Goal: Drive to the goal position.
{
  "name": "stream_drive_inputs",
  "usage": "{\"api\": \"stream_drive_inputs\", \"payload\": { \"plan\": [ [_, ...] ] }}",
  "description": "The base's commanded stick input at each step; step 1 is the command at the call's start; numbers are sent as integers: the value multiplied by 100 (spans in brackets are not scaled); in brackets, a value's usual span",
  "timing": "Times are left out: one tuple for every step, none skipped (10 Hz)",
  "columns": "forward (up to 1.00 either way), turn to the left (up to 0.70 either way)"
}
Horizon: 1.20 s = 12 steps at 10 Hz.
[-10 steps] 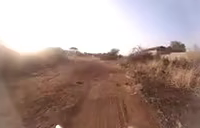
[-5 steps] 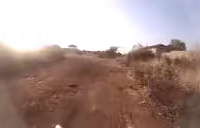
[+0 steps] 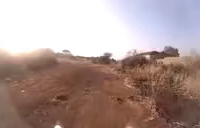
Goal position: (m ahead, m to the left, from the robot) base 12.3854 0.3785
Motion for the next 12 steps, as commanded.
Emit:
{"api": "stream_drive_inputs", "payload": {
  "plan": [
    [70,0],
    [70,0],
    [70,0],
    [70,0],
    [70,0],
    [70,0],
    [70,0],
    [70,0],
    [70,0],
    [70,0],
    [70,0],
    [70,-2]
  ]
}}
